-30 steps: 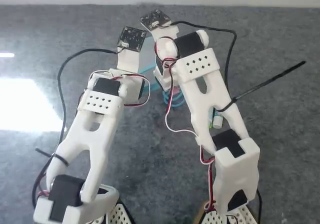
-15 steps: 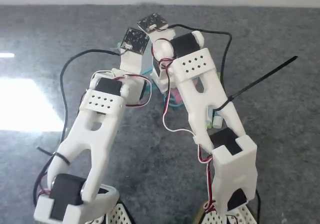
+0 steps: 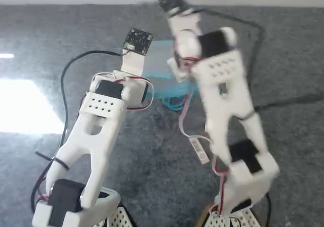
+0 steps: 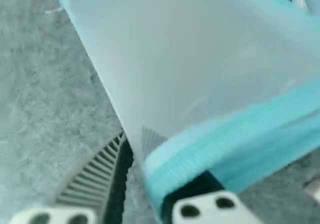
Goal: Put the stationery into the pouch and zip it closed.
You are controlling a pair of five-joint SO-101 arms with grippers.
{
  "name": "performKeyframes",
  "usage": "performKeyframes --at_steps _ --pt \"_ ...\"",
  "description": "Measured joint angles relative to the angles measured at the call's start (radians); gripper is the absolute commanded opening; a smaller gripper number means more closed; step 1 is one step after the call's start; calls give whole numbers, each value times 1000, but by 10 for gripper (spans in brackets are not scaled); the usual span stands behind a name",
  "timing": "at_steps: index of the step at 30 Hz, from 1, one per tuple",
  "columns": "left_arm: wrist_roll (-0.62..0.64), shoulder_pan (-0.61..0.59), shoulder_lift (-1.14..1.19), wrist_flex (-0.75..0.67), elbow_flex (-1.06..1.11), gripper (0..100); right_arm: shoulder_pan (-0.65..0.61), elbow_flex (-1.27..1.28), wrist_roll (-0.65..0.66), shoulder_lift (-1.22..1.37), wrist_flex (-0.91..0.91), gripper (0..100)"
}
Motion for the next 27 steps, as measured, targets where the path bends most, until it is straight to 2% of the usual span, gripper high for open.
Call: performKeyframes --at_steps 4,9,14,19,27 --pt "23 -41 -2 0 -12 10 0 284 31 -157 -44 37" --pt "34 -123 -2 6 -46 10 -18 717 80 -307 -152 124" --pt "34 -140 -2 6 -46 10 -17 1069 80 -376 -236 185" --pt "34 -140 -2 6 -46 10 -17 1250 80 -399 -253 185" --pt "34 -140 -2 8 -46 10 -49 1359 81 -400 -351 186"
